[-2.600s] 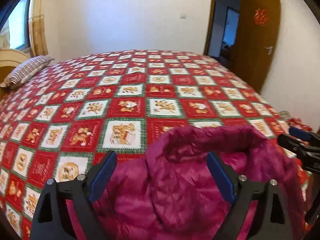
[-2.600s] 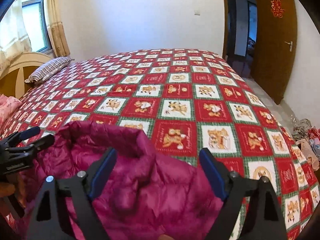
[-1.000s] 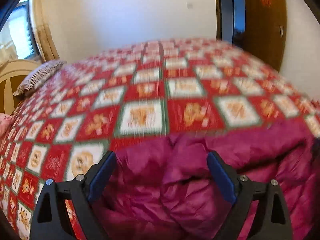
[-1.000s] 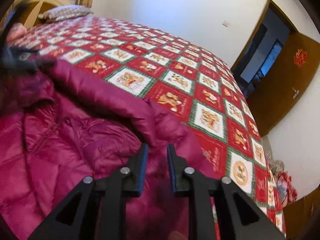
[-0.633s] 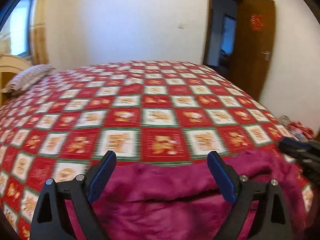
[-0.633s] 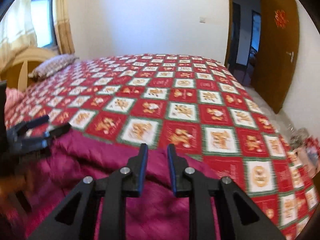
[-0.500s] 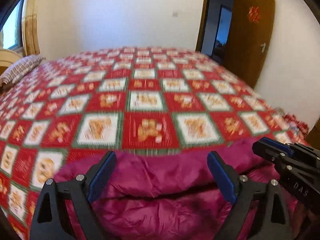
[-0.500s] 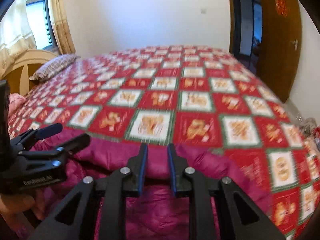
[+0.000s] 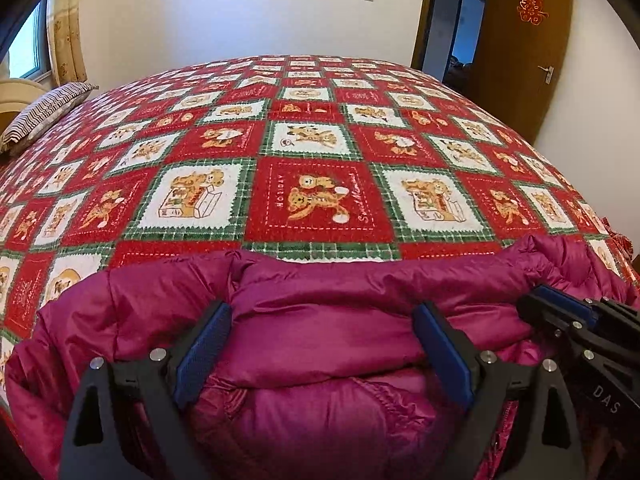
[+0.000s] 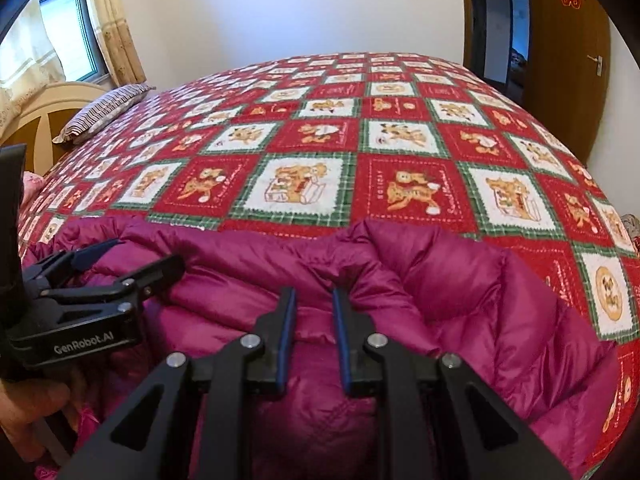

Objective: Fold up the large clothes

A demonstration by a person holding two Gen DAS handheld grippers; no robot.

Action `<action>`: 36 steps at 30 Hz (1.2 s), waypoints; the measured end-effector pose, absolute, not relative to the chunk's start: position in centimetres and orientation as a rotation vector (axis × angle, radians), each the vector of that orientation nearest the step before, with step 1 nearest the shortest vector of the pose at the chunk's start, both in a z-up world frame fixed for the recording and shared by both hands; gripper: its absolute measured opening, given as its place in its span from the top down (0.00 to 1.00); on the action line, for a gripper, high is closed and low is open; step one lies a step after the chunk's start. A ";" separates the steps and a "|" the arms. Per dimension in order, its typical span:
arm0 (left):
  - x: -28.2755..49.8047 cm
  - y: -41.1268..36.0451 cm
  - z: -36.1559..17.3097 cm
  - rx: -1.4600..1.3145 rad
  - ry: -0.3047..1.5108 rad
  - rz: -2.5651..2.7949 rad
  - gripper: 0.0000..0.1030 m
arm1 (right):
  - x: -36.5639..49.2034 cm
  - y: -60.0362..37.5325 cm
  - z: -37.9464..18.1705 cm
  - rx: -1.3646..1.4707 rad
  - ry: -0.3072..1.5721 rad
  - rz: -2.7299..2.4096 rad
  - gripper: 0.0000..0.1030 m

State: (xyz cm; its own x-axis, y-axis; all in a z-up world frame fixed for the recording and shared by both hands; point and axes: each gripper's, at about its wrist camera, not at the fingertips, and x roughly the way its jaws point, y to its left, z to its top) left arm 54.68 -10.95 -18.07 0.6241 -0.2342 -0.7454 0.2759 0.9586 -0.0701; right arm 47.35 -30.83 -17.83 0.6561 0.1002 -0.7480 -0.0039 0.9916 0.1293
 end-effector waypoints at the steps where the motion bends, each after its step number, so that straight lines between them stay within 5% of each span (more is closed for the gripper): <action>1: 54.7 -11.0 -18.1 0.058 0.851 -0.292 0.09 | 47.4 -30.8 -17.9 0.118 0.854 0.058 0.81; 36: 55.2 -12.5 -18.9 0.149 0.879 -0.254 0.03 | 48.0 -30.3 -18.4 0.079 0.874 0.038 0.81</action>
State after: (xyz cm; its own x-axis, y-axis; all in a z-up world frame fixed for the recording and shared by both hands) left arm 55.17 -12.54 -18.88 0.6107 -0.1586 -0.7758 0.2803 0.9596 0.0245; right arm 47.98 -30.26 -18.43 0.6412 0.0657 -0.7645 -0.0009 0.9964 0.0849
